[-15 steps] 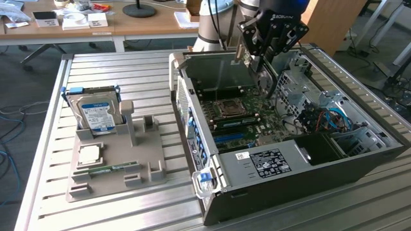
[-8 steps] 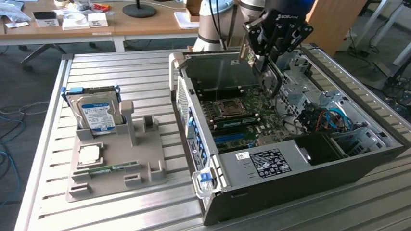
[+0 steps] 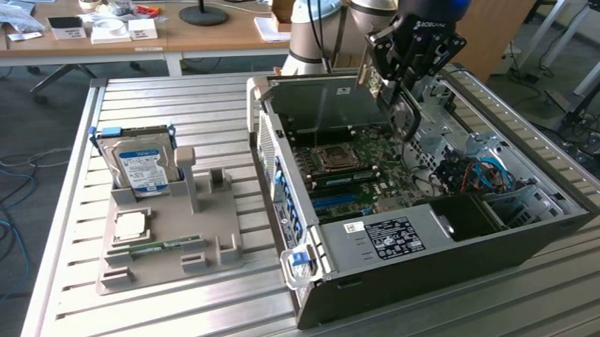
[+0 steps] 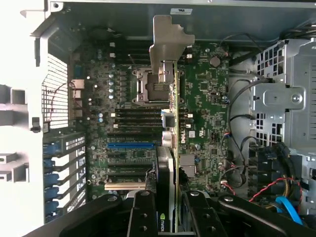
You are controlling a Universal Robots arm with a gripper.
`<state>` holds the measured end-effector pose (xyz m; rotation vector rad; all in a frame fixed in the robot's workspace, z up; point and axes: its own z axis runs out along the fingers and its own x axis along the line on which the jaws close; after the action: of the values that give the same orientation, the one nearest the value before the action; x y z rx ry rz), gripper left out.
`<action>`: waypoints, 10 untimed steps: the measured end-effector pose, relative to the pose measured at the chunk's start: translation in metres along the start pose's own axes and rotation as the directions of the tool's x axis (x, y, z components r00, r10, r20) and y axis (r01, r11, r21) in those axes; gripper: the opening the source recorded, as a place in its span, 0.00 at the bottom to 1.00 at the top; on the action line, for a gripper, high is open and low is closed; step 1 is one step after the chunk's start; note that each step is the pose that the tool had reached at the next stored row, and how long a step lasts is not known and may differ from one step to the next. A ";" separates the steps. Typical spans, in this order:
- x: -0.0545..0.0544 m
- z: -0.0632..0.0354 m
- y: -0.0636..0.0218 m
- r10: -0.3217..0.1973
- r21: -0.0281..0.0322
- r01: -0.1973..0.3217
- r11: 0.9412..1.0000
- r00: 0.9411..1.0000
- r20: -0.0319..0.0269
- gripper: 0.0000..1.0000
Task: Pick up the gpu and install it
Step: 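Pick up the gpu and move the gpu toward the slot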
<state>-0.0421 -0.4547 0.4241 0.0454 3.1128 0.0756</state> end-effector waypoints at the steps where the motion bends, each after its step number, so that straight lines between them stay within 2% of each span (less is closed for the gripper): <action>1: -0.002 0.0000 0.0001 0.000 0.000 0.000 1.000 1.000 0.000 0.27; 10: -0.004 0.0002 0.0001 0.000 0.000 0.000 1.000 1.000 0.000 0.27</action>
<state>-0.0378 -0.4547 0.4240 0.0455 3.1128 0.0756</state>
